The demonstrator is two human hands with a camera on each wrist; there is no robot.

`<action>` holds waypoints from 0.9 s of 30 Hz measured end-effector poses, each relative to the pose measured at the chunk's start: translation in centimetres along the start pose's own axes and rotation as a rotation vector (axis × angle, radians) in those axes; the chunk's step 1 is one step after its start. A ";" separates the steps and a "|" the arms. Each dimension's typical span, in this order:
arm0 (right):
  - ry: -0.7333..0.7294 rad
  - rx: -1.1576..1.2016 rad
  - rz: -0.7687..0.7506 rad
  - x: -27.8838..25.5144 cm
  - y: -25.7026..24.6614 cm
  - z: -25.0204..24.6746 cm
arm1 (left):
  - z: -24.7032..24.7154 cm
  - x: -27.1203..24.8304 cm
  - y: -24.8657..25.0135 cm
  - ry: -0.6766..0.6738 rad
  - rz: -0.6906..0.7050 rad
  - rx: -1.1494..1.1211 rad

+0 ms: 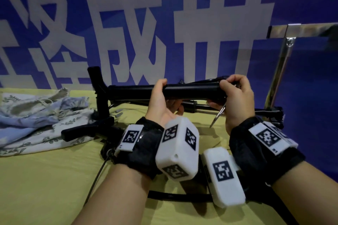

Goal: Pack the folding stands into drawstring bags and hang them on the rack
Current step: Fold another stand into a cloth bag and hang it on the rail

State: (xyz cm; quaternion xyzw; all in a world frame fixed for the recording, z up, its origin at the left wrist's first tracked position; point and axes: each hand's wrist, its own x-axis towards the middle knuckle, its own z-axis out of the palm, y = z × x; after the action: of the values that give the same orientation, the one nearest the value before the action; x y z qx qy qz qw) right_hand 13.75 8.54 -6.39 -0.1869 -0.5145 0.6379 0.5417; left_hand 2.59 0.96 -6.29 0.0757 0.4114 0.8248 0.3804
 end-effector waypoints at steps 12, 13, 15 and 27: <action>0.031 0.086 -0.107 0.3 0.3 -0.4 | -0.5 0.2 0.5 -0.247 0.049 -0.339; 0.021 0.091 -0.099 0.2 0.3 -0.3 | -0.6 0.1 0.6 -0.228 0.079 -0.373; 0.004 0.089 -0.089 0.1 0.3 -0.2 | -0.8 0.0 0.9 -0.193 0.128 -0.443; 0.149 0.040 0.014 1.4 0.9 -1.1 | -2.7 1.0 2.9 -0.115 0.260 -0.587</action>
State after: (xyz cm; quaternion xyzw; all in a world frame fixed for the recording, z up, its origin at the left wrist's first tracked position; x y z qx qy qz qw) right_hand 13.67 10.40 -7.09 -0.2267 -0.4584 0.6360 0.5779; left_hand -0.86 -1.08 -6.10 0.0610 0.1209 0.9443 0.3001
